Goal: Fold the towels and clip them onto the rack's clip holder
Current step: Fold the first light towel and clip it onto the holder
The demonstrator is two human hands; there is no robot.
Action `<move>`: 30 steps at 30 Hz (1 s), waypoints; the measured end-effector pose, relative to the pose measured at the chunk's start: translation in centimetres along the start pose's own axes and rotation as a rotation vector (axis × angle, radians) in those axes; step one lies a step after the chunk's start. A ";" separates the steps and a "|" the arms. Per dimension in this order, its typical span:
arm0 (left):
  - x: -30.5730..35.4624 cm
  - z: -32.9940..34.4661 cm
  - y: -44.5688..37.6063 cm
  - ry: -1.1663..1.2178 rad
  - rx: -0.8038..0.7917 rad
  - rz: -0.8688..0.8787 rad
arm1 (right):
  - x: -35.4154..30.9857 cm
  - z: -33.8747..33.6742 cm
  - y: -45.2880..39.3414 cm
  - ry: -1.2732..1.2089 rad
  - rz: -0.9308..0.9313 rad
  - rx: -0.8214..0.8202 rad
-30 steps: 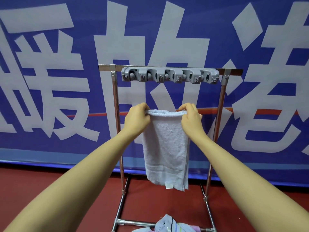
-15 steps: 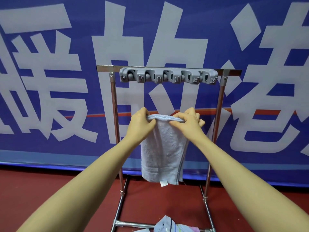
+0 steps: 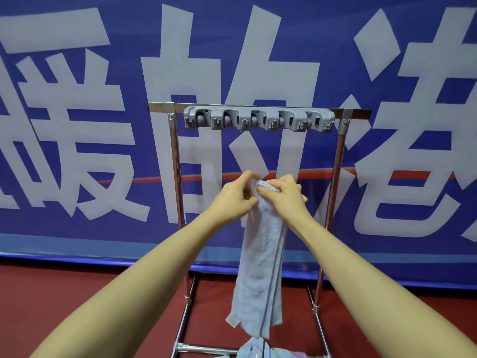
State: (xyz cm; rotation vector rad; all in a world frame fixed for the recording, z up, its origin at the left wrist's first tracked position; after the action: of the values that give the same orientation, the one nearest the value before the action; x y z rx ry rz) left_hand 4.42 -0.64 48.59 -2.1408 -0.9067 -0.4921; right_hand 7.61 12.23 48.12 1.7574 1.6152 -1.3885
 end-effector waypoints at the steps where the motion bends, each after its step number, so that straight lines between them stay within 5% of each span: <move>1: -0.1 0.1 0.0 -0.007 -0.029 0.006 | 0.0 0.0 0.1 0.016 -0.005 -0.012; 10: -0.4 0.3 0.3 -0.459 -0.053 0.110 | 0.7 0.9 0.5 0.180 -0.117 -0.141; 16: -0.5 -0.3 0.4 -0.627 0.044 0.170 | 1.4 -0.1 0.8 -0.091 -0.054 -0.058; 30: 1.6 -2.6 0.0 -0.393 -0.072 0.220 | 1.6 -0.2 0.8 -0.413 -0.008 -0.141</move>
State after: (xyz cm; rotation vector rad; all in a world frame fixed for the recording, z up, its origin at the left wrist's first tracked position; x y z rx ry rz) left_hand 5.36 -1.90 51.19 -2.4156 -0.8535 0.0100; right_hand 8.17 13.01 46.57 1.2822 1.4530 -1.4827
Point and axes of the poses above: each hand's wrist, its own y-axis away from the middle knuckle, its own z-axis out of the palm, x = y × z, the point moved 5 cm from there along -y, towards the middle knuckle, and after that the axes turned 1 degree about -y, right-handed, at the moved point
